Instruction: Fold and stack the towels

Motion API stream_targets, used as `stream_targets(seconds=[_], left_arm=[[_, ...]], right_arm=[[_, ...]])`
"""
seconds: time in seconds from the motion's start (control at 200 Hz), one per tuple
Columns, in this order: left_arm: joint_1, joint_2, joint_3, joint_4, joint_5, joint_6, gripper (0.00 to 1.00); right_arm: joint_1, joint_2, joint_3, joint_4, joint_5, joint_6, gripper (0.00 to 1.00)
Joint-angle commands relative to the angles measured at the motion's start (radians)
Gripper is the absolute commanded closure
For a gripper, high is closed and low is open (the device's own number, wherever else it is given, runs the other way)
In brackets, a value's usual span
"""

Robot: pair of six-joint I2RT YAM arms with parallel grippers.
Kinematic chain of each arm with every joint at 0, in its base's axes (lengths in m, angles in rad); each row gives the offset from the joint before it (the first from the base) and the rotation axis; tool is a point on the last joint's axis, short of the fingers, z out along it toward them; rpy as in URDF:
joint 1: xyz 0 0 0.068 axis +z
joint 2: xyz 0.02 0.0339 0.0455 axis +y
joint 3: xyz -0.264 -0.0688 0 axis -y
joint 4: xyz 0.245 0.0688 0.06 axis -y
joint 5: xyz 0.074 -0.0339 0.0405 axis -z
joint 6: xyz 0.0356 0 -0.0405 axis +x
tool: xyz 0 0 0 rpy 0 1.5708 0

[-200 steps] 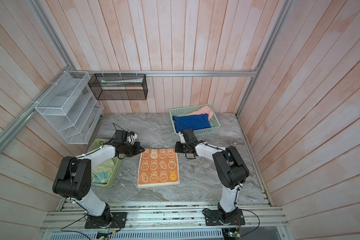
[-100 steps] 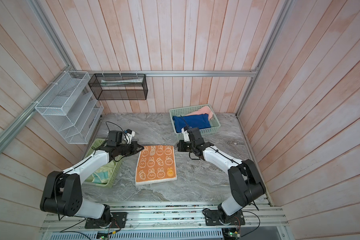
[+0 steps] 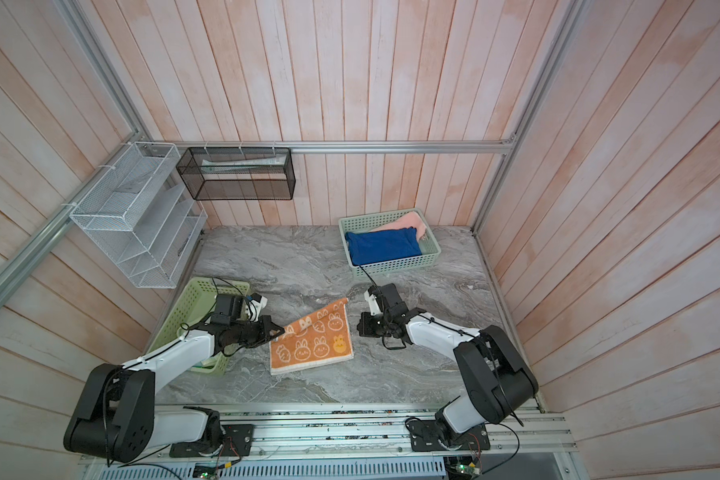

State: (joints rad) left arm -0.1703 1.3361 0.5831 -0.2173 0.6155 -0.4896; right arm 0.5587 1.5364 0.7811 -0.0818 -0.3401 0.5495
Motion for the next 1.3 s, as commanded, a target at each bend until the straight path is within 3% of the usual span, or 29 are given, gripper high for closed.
stream_targets(seconds=[0.0,0.07,0.175,0.31,0.51,0.545,0.6,0.69,0.88,1.295], left_arm=[[0.000,0.012,0.058,-0.002,-0.016,0.027,1.00],[0.000,0.032,0.086,-0.024,-0.015,0.049,1.00],[-0.005,0.041,0.103,-0.055,-0.013,0.074,1.00],[-0.023,-0.007,0.101,-0.132,-0.032,0.100,1.00],[-0.106,-0.155,0.057,-0.275,-0.158,0.053,1.00],[-0.129,-0.181,0.045,-0.278,-0.187,0.021,0.91],[-0.147,-0.207,0.039,-0.294,-0.238,-0.028,0.64],[-0.148,-0.240,0.027,-0.310,-0.273,-0.088,0.52],[-0.147,-0.315,-0.016,-0.318,-0.324,-0.237,0.53],[-0.156,-0.310,-0.197,-0.152,-0.161,-0.527,0.56]], right_arm=[[0.000,0.057,0.101,0.011,0.040,-0.015,0.79],[0.001,0.107,0.162,0.013,0.035,-0.015,0.67],[-0.002,0.183,0.245,0.011,0.015,-0.006,0.60],[-0.004,0.230,0.318,-0.008,0.009,-0.005,0.57],[-0.026,0.210,0.326,-0.060,0.011,-0.026,0.56],[-0.031,0.202,0.319,-0.068,0.012,-0.028,0.56],[-0.033,0.189,0.306,-0.081,0.011,-0.028,0.56],[-0.033,0.176,0.282,-0.098,-0.008,-0.025,0.56],[-0.033,0.203,0.270,-0.107,-0.037,-0.034,0.56],[-0.031,0.391,0.431,-0.103,-0.097,-0.058,0.52]])
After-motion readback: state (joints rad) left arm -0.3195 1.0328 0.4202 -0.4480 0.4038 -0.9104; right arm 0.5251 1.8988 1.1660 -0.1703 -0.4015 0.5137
